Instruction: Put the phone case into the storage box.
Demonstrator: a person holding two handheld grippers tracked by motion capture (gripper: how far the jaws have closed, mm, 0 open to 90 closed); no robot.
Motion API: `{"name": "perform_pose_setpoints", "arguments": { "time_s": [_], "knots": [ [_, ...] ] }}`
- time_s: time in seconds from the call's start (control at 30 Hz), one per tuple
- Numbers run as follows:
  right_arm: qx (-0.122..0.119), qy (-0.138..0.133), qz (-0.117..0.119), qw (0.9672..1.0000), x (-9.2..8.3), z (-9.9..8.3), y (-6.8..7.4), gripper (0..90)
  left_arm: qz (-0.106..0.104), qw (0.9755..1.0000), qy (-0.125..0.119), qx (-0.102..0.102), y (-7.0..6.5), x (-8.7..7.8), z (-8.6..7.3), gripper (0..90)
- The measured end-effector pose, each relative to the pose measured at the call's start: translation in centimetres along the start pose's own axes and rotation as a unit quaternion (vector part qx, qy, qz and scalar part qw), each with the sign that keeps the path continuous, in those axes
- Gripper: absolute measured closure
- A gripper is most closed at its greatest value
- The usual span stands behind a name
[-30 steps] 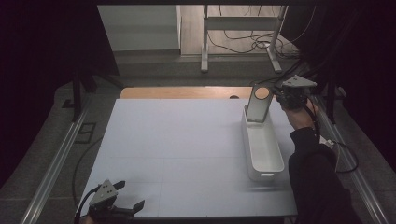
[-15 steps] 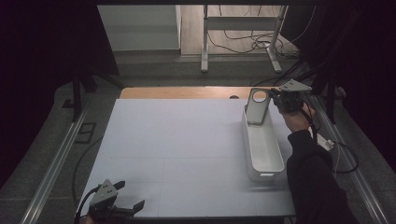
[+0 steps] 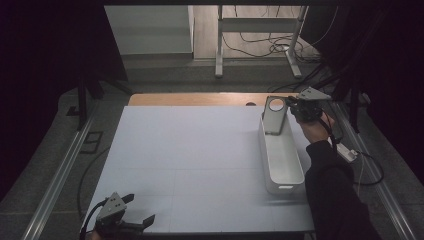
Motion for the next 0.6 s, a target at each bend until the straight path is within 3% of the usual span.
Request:
{"name": "perform_pose_setpoints", "arguments": {
  "time_s": [0.6],
  "knots": [
    [0.011,0.001,0.004,0.9999,-0.16,0.29,0.35,70.0,0.000,1.0000,0.001,0.001,-0.02,0.01,0.01,0.1]
  ]
}}
Point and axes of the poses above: each handheld gripper's, and its own axes: x roughly forward along the jaws, z roughly out of its top, y roughly to its left, the point moved 3 cm from there along x, roughly forward along the jaws, and after that the axes turned 3 degrees about z, right-handed, at the moved point
